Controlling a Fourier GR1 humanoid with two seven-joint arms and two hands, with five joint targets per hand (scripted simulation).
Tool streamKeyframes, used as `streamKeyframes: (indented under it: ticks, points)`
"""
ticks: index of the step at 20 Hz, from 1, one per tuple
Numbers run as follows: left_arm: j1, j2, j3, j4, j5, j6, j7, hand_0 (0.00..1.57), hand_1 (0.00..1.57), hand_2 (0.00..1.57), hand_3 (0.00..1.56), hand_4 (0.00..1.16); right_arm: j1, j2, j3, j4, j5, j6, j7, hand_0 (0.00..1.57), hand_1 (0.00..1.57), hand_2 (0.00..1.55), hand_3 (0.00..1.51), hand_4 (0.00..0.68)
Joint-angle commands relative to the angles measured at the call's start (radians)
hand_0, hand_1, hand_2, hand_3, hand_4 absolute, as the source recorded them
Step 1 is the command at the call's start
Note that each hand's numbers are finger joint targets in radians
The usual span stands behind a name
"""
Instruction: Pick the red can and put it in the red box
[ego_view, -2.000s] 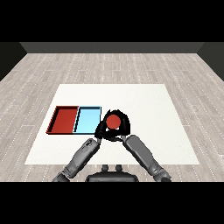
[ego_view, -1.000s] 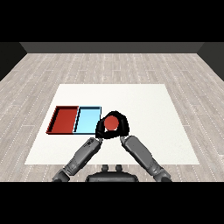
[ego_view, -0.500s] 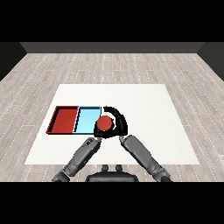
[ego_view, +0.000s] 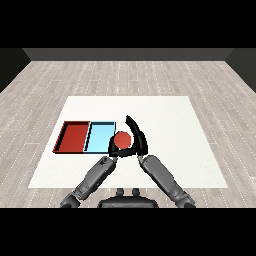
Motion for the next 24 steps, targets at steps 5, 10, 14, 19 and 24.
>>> streamKeyframes:
  ticks: [5, 10, 14, 19, 24]
  points:
    - [0.102, 0.001, 0.005, -0.131, -0.096, -0.011, 0.058, 1.57, 1.57, 1.57, 1.48, 1.13, 0.055, -0.004, -0.064, -0.071, 0.026, 0.083, 0.046, 0.00, 0.00, 0.00, 0.00, 0.000]
    - [0.023, 0.008, 0.112, -0.091, -0.102, -0.031, 0.094, 1.57, 1.57, 1.56, 1.46, 1.13, 0.150, -0.034, -0.129, -0.158, -0.030, 0.160, 0.008, 0.00, 0.00, 0.00, 0.00, 0.000]
    - [0.029, 0.041, 0.134, -0.112, -0.119, -0.059, 0.096, 1.57, 1.57, 1.56, 1.47, 1.13, 0.279, -0.098, -0.144, -0.293, -0.042, 0.202, -0.002, 0.00, 0.00, 0.00, 0.00, 0.000]
    - [0.049, 0.122, 0.230, -0.145, -0.090, -0.105, 0.106, 1.57, 1.57, 1.57, 1.48, 1.14, 0.362, -0.176, -0.248, -0.414, -0.103, 0.251, 0.026, 0.00, 0.00, 0.00, 0.00, 0.000]
    - [0.023, 0.249, 0.296, -0.199, -0.141, -0.064, 0.242, 1.57, 1.57, 1.57, 1.48, 1.14, 0.415, -0.183, -0.275, -0.463, -0.108, 0.253, 0.047, 0.00, 0.00, 0.00, 0.00, 0.000]
